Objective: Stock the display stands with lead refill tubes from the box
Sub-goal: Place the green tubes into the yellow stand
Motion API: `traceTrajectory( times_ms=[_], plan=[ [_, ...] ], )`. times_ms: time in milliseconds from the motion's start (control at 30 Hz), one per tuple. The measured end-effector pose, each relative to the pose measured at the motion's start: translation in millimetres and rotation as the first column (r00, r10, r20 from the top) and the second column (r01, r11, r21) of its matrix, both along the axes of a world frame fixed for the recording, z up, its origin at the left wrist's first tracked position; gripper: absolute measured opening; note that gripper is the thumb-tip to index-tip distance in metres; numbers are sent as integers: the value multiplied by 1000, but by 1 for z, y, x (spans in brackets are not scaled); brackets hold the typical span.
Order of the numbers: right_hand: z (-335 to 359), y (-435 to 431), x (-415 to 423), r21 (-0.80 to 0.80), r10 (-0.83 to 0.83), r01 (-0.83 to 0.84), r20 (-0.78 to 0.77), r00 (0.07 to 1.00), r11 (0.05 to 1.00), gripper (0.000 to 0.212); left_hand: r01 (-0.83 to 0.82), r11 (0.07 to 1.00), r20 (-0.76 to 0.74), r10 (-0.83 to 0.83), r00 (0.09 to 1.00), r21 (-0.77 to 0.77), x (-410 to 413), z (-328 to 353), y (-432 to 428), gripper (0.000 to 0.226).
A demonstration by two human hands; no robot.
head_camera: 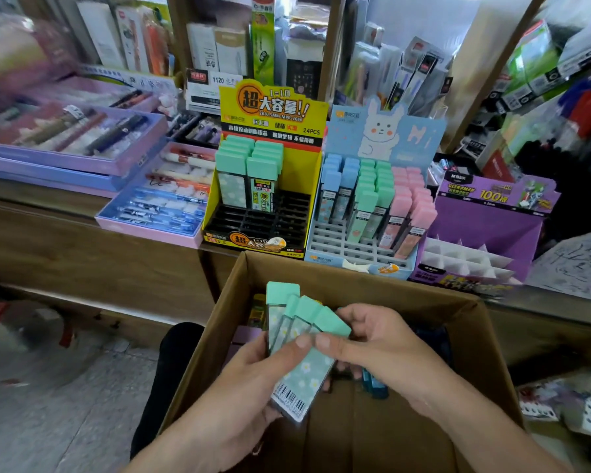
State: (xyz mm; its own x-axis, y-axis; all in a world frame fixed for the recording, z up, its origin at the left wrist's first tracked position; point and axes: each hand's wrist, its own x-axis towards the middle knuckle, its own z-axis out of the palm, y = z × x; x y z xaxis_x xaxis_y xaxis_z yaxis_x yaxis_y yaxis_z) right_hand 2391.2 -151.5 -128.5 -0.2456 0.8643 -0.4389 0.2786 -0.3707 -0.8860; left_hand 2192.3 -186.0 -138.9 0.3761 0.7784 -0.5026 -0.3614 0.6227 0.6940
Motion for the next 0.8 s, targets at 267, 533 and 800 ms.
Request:
traceTrajectory(
  times_ms=[267, 533, 800],
  plan=[
    [4, 10, -22, 54, -55, 65, -180, 982, 996, 18, -179, 974, 24, 177, 984, 142, -26, -2, 5, 30],
    [42, 48, -34, 231, -120, 202, -326, 938, 952, 18, -441, 867, 33, 446, 894, 231, -60, 3, 18, 31],
    [78, 99, -61, 552, -119, 152, -96, 988, 820, 14, -576, 731, -18, 624, 781, 366, -68, -11, 31, 32]
  ],
)
